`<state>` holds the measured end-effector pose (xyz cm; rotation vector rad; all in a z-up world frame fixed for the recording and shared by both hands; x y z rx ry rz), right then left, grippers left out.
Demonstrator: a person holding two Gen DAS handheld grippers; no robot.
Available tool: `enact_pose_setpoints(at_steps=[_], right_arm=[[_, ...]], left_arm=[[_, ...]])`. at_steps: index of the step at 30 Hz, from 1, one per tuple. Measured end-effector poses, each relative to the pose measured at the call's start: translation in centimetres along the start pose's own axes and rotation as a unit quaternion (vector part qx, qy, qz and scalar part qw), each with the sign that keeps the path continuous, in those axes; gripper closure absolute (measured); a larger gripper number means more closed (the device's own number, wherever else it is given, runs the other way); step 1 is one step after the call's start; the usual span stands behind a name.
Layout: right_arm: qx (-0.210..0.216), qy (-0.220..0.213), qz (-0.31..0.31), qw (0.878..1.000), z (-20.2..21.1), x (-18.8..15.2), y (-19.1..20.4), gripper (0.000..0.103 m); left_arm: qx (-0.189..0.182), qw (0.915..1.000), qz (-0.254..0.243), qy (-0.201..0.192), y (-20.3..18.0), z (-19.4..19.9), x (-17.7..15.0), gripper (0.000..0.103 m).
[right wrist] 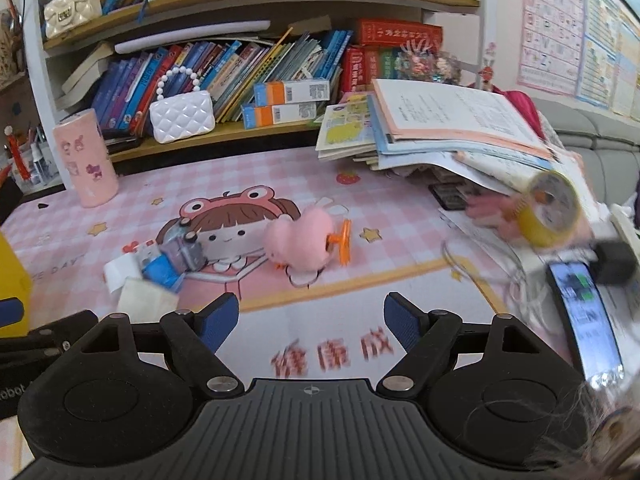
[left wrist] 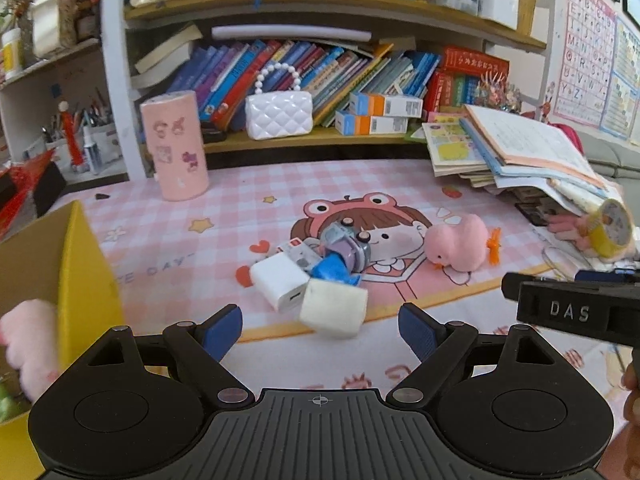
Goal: Organize objects
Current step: 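Grasp the white cube with the left tool while the right tool grasps the pink plush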
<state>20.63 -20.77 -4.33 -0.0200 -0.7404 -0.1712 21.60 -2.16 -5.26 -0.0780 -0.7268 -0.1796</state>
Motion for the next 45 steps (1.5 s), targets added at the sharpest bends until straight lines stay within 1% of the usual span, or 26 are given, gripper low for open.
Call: enact_pose_setpoints(at_steps=[4,6,11,14,17,21,23,24,25,27,28,30,34,35,36,39,45], right_arm=[[-0.005,0.002,0.017,1.0,-3.0,1.8,-0.3,0.023],[-0.007,0.005,0.022,1.0,-4.3,2.4,-0.5,0.019],[-0.002,0.017,0.024,1.0,-7.5,3.8,-0.8,0.016],[0.006,0.024,0.03,0.999,-9.4,4.4,-0.6,0.013],[0.006,0.029,0.04,0.999,-11.2,4.9,-0.5,0.012],[0.012,0.041,0.051,0.998,-13.2,5.3,-0.3,0.011],[0.018,0.042,0.052,0.998,-13.7,5.4,-0.2,0.012],[0.022,0.042,0.052,0.998,-13.9,5.5,-0.2,0.015],[0.026,0.042,0.05,0.998,-14.1,5.5,-0.2,0.018],[0.032,0.041,0.042,0.998,-14.0,5.4,-0.3,0.025],[0.035,0.037,0.04,0.998,-13.8,5.4,-0.3,0.027],[0.038,0.034,0.043,0.998,-13.3,5.4,-0.3,0.033],[0.041,0.016,0.052,0.998,-11.5,5.3,-0.1,0.036],[0.043,0.012,0.052,0.998,-11.0,5.2,-0.1,0.041],[0.047,0.008,0.049,0.998,-10.4,5.2,-0.1,0.059],[0.051,0.012,0.038,0.998,-8.4,4.5,0.1,0.059],[0.061,0.007,0.037,0.997,-4.4,1.5,0.9,0.059]], left_arm=[[0.005,0.9998,0.001,0.02,-0.2,-3.2,0.8,0.016],[0.007,0.9995,-0.002,0.029,-0.3,-4.6,1.0,0.016],[0.014,0.9987,-0.006,0.048,-0.5,-7.4,1.2,0.017],[0.016,0.9984,-0.006,0.054,-0.7,-8.4,1.3,0.017],[0.021,0.998,-0.01,0.059,-1.0,-9.3,1.3,0.017],[0.03,0.9977,-0.012,0.06,-1.1,-10.0,1.2,0.018],[0.037,0.9975,-0.014,0.058,-1.1,-10.1,1.1,0.022],[0.034,0.9976,-0.014,0.059,-1.1,-10.2,1.1,0.029],[0.025,0.9978,-0.01,0.06,-1.1,-10.3,1.0,0.039],[0.013,0.9982,-0.009,0.058,-1.2,-10.1,1.1,0.051],[0.018,0.9982,-0.015,0.055,-1.5,-10.0,1.1,0.053],[0.015,0.9983,-0.024,0.051,-1.8,-9.7,1.0,0.056],[0.006,0.9989,-0.022,0.042,-1.6,-8.1,0.8,0.057],[0.004,0.999,-0.019,0.039,-1.5,-7.6,0.8,0.057],[-0.001,0.9992,-0.017,0.036,-1.4,-6.9,0.7,0.058],[-0.007,0.9996,-0.011,0.023,-0.9,-5.0,0.4,0.058],[-0.022,0.9997,0.003,0.007,0.4,-0.6,-1.4,0.059]])
Point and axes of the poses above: each gripper's, at about its wrist camera, not at the fingertips, and z roughly against the way its jaws point, y to its left, x to its top, the point moved 4 cm from there along -z, roughly the way its jaws point, and after that the axes turned 9 degrees about y, right-handed, at the moved point
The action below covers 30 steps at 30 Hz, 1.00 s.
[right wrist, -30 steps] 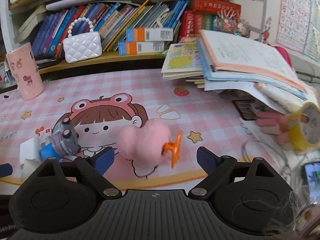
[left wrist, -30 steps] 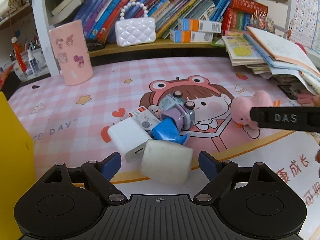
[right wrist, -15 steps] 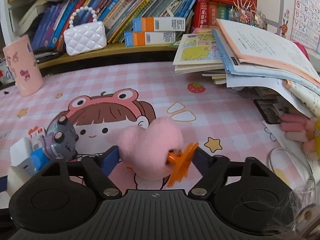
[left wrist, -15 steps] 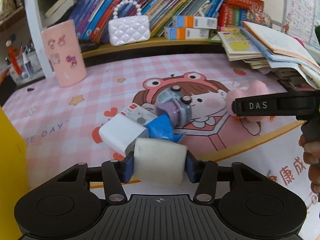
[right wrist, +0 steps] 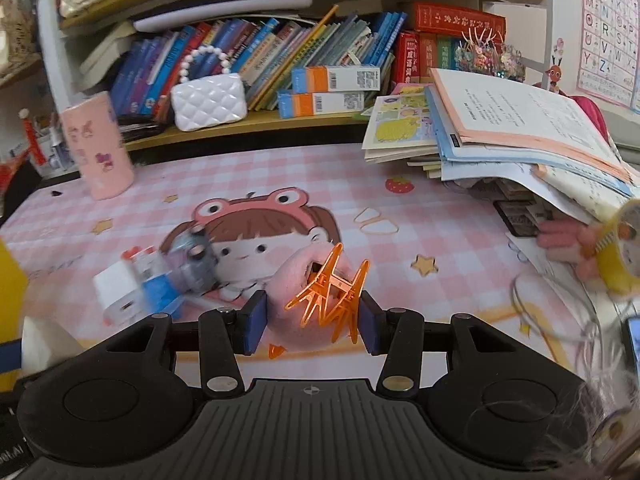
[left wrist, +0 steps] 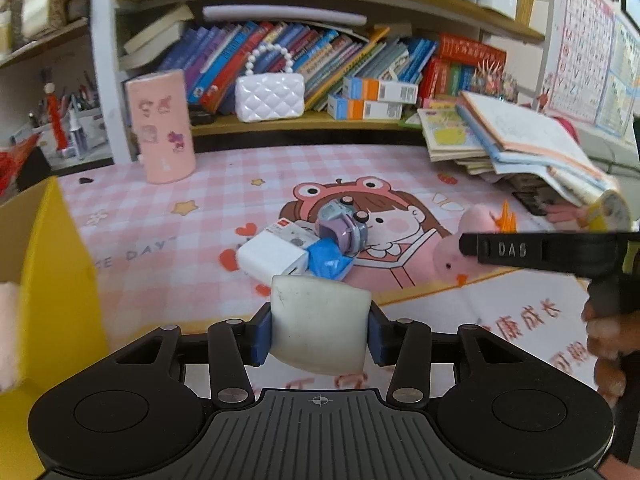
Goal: Organize objects
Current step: 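Grasp the white cube with the left tool while the right tool grasps the pink plush, then carry the white cube and pink plush over the yellow box with both tools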
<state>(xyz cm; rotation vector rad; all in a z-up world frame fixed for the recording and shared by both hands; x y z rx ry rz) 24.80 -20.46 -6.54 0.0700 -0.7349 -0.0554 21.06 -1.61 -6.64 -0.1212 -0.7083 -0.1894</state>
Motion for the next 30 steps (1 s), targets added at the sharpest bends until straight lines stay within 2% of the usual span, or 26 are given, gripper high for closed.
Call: enact_pose_setpoints(at_steps=[13,24,30], right_arm=[[0.039,0.009,0.012,0.999,10.0,-7.5,6.7,0.059],[0.1,0.028,0.061,0.993,16.3,-14.4,14.6,0.059],[0.129,0.037,0.085,0.987,18.2,-17.1,18.3,0.059]], left_arm=[[-0.003,0.9993,0.023,-0.03,3.7,10.1,-6.0,0.059],[0.038,0.996,0.079,-0.018,9.4,16.8,-14.0,0.059],[0.058,0.9929,0.101,-0.022,11.7,19.3,-16.5,0.06]])
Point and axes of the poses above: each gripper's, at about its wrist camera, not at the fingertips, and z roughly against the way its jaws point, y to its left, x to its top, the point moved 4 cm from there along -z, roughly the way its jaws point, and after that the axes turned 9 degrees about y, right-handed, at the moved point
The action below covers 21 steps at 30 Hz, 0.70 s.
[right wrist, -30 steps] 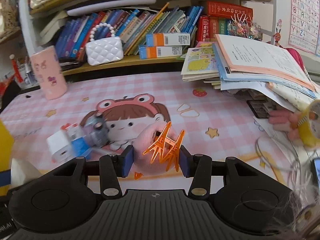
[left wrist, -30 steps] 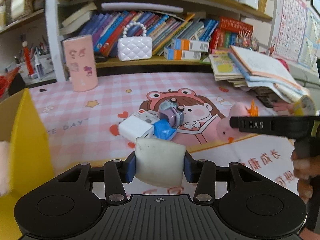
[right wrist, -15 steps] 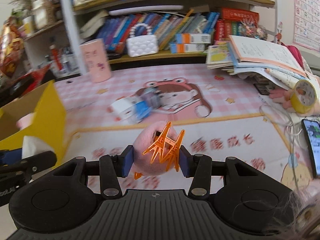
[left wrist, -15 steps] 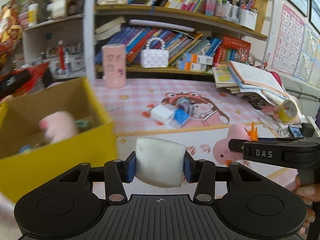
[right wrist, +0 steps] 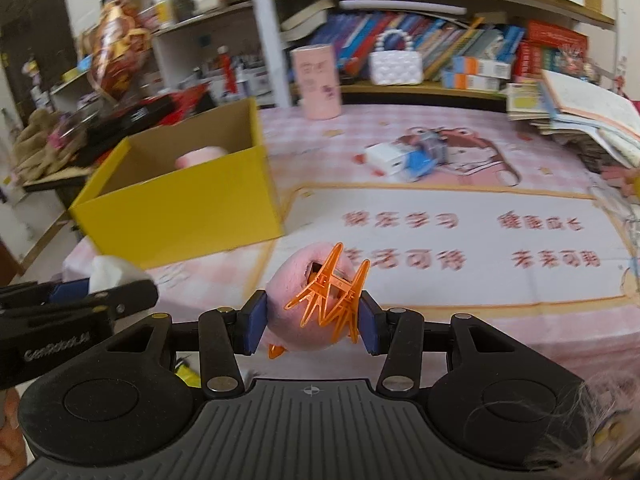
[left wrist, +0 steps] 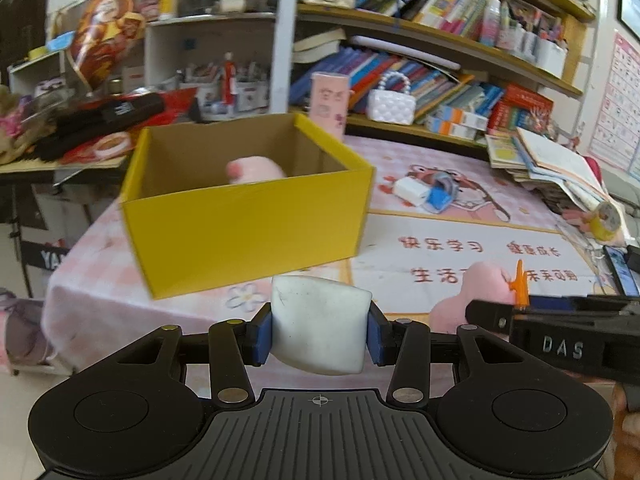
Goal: Organize objects
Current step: 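Carry the white cube and pink plush over the yellow box with both tools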
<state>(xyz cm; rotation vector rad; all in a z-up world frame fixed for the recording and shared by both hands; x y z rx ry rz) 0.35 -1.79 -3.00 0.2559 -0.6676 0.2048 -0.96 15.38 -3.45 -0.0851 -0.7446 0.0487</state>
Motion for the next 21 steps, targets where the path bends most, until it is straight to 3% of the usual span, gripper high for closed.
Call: enact_pose_setpoints(at_steps=[14,21], right_arm=[[0.03,-0.016,0.038,0.999,0.3,-0.6,6.7,0.059],[0.026,-0.058,0.053,0.997,0.9,2.6,8.5,0.059]], left_arm=[[0.024,0.999,0.02,-0.033,5.3,3.5,-0.9,0.06],[0.022,0.9972,0.012,-0.071,6.7,4.3,1.6,0.06]])
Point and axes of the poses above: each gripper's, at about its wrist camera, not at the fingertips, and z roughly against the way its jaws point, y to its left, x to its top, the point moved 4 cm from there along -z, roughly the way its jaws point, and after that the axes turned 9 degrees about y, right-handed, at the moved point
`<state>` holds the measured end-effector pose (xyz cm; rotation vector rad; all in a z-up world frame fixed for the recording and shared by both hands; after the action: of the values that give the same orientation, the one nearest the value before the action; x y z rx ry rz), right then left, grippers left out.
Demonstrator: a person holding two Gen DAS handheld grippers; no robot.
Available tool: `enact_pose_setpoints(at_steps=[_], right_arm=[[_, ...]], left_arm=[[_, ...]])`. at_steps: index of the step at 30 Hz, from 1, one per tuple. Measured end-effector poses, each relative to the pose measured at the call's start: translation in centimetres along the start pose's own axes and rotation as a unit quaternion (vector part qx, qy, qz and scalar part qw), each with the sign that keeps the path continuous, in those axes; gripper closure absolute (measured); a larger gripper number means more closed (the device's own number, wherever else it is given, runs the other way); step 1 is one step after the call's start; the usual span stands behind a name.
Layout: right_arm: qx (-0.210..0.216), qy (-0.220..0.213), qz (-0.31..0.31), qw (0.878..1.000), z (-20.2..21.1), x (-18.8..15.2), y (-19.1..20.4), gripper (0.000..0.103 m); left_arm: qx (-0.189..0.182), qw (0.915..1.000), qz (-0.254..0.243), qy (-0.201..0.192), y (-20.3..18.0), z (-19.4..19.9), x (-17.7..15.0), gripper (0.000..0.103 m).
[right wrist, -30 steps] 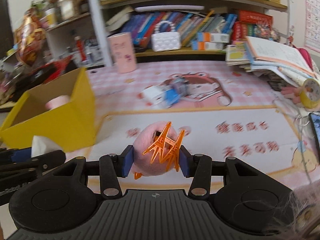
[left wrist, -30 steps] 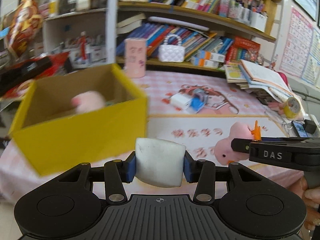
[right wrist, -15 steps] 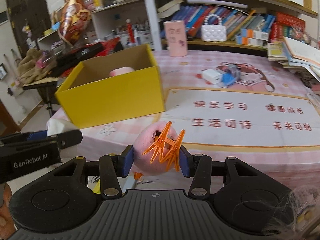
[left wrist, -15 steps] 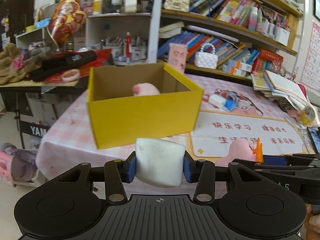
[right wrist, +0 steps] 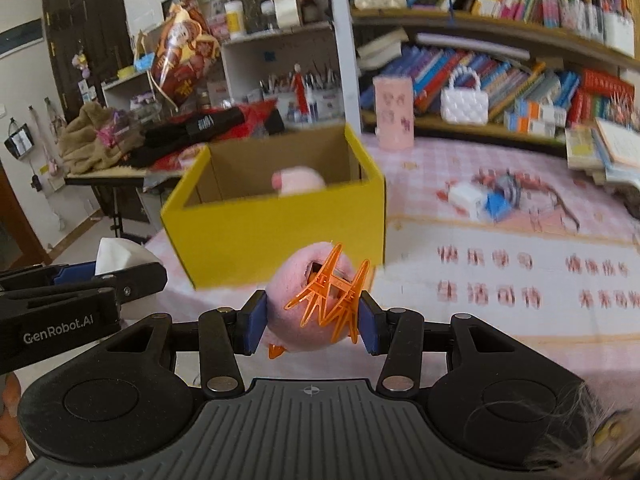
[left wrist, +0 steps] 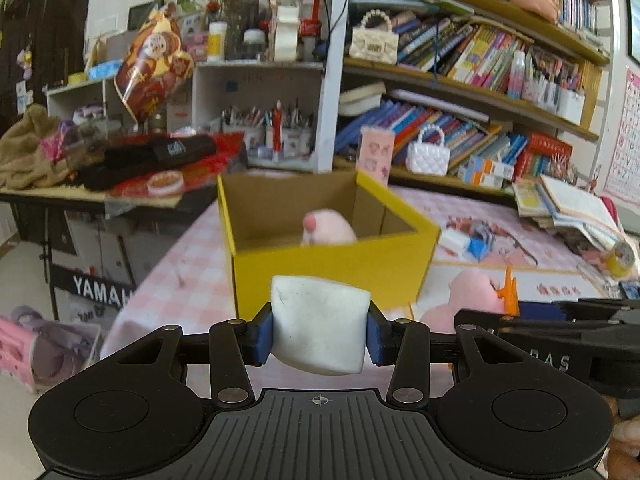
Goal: Organize objects
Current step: 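Carry the white cube and pink plush over the yellow box with both tools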
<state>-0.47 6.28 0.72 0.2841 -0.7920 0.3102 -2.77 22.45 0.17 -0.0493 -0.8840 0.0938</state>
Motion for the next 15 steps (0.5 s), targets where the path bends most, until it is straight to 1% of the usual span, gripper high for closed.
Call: enact_pose_setpoints(at_steps=[4,9,11,15], right_arm=[[-0.005,-0.039,0.018,0.999,-0.4,3.8,0.0,0.059],[0.0,-0.067,0.037,0.997,-2.7,8.2,-0.3,0.059],[0.002,-0.068,0.048,0.997,-4.2,9.6,-0.4,0.059],[0.008,-0.06,0.069,0.996,-7.6,12.2,-0.4,0.059]], left_arm=[[0.002,0.9996,-0.003,-0.026,0.6,-0.8,2.9,0.06],[0.024,0.9984,-0.007,-0.052,1.0,-3.2,6.4,0.06],[0.033,0.9983,-0.008,-0.048,1.0,-4.6,7.4,0.06],[0.043,0.9988,-0.015,-0.02,0.9,-8.2,8.2,0.06]])
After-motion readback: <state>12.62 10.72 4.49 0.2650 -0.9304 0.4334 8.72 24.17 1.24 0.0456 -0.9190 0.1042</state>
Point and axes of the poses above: each gripper's, at about its wrist camera, not at the fingertips, and z roughly against the way its jaws point, y to its left, x to its top, the point moved 4 cm from there along -z, roughly the way its jaws point, and after that the axes turned 9 degrees about y, right-handed, at the moved point
